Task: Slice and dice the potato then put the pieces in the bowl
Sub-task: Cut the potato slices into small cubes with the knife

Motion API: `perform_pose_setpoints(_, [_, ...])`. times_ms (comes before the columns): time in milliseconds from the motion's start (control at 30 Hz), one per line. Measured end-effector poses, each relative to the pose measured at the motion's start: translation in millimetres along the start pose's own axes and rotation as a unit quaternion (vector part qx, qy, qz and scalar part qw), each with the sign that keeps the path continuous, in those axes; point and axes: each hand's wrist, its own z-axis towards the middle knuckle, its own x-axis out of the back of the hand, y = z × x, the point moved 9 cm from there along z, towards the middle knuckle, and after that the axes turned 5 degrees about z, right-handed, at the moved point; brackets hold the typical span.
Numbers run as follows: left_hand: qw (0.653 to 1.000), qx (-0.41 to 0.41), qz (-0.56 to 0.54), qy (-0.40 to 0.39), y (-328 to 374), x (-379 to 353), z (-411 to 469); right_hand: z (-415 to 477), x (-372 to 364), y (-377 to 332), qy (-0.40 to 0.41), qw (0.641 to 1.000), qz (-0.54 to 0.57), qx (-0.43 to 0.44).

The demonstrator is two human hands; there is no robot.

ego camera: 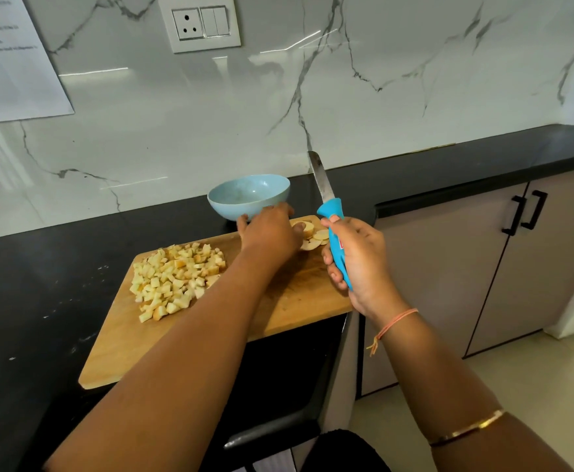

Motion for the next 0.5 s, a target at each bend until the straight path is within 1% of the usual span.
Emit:
perform_pose_setpoints(200, [0.996, 0.002, -0.009, -0.093, 12.4, -26.4, 16.5, -0.5, -1.0, -2.7, 0.002, 1.000, 0.001, 0.005])
perform_pose_setpoints(367, [0.994, -0.009, -0.005, -0.106, 9.2, -31.7, 19.3, -1.5, -0.9, -2.9, 0.001, 1.000, 0.004, 0.009])
perform_pose_setpoints(433, [0.993, -0.007, -0.027, -0.111, 4.4, -35.1, 19.0, -1.6, -0.3, -3.2, 0.003, 1.000, 0.008, 0.009])
perform_pose_setpoints(500, [0.992, 0.001, -0.071, -0.100, -2.2, -33.8, 18.6, -1.5, -0.1, -2.6, 0.005, 1.000, 0.014, 0.007])
